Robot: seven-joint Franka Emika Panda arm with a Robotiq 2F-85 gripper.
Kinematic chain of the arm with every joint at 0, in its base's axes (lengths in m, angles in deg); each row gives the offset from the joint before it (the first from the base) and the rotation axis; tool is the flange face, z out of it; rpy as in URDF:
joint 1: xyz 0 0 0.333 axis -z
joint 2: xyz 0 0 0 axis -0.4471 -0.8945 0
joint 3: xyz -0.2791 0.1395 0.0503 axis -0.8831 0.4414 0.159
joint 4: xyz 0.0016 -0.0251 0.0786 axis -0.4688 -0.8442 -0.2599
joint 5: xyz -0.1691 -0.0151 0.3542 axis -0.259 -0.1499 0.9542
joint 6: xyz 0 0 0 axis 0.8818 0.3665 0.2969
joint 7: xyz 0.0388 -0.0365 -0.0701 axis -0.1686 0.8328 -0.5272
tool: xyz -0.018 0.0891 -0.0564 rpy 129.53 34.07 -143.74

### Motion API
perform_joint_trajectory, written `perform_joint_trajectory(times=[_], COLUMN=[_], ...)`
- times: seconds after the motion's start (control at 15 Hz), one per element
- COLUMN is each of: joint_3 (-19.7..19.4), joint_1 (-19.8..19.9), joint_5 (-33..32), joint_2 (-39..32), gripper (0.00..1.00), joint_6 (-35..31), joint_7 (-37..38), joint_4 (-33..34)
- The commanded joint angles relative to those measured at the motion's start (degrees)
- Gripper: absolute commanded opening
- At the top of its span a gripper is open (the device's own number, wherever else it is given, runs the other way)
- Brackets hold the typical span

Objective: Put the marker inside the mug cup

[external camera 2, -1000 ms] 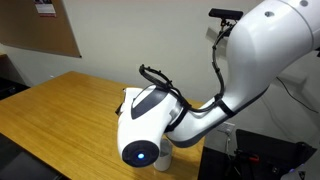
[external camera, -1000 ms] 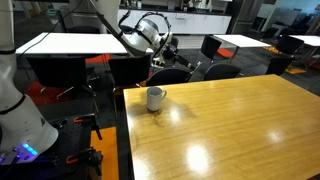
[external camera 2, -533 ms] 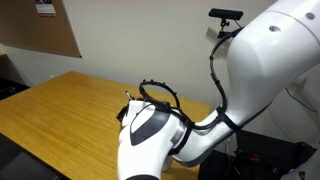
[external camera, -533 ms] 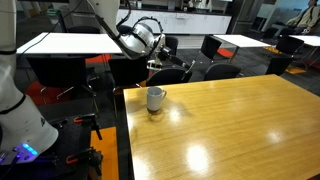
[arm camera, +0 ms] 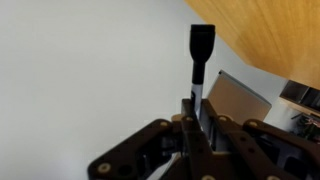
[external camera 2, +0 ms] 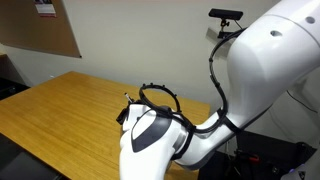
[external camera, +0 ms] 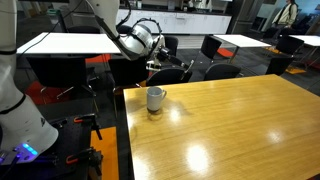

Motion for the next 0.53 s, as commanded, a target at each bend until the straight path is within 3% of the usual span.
perform_joint_trajectory(times=[0.0,0.47], joint_3=[0.9,3.5], joint_1=[-1.7,-4.2], joint_5=[-0.8,3.4], joint_2=[-0.9,-3.8], gripper=[0.03,0.03], joint_6=[8.8,25.9], joint_7=[8.0,21.5], joint_4=[0.6,1.8])
